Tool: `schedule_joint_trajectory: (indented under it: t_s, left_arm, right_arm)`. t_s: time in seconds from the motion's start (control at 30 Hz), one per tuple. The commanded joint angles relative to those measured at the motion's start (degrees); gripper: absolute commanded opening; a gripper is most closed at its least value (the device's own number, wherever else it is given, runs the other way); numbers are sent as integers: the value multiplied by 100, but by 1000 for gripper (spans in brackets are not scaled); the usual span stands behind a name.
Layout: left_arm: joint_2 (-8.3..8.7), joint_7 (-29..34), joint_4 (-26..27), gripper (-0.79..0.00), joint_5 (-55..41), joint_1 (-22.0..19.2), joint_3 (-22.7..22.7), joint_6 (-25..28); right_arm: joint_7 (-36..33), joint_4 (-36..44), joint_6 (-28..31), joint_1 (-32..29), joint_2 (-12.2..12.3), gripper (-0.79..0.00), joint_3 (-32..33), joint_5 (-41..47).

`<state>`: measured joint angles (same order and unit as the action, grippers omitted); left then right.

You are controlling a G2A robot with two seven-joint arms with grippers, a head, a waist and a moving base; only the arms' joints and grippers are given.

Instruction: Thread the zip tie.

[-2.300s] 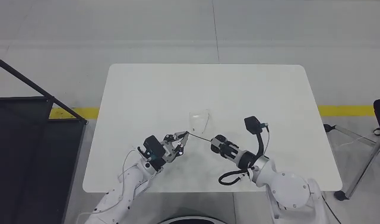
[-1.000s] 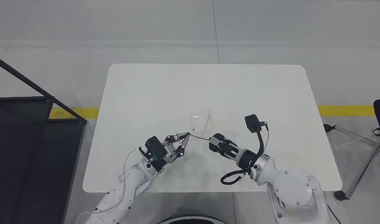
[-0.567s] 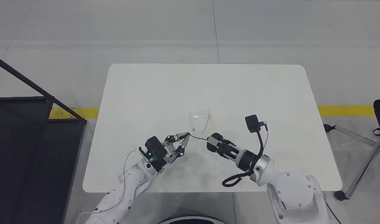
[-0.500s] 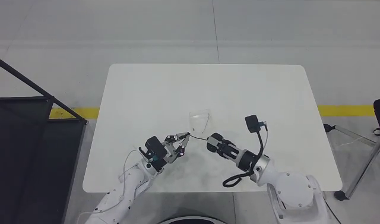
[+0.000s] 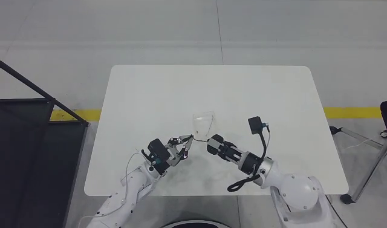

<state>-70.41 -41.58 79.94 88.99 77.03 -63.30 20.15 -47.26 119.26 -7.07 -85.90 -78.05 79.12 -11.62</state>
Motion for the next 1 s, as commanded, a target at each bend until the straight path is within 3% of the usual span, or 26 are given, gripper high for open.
schedule_joint_trajectory:
  t_s: [0.0, 0.3, 0.97]
  left_arm:
    - [0, 0, 0, -785, 0, 0, 0, 0]
    - [0, 0, 0, -785, 0, 0, 0, 0]
    - [0, 0, 0, -785, 0, 0, 0, 0]
  right_arm:
    - [69, -25, 39, 5, 8, -785, -27, 34]
    - [481, -145, 266, 4, 37, -785, -159, 198]
    - [756, -179, 42, -19, 160, -785, -296, -194]
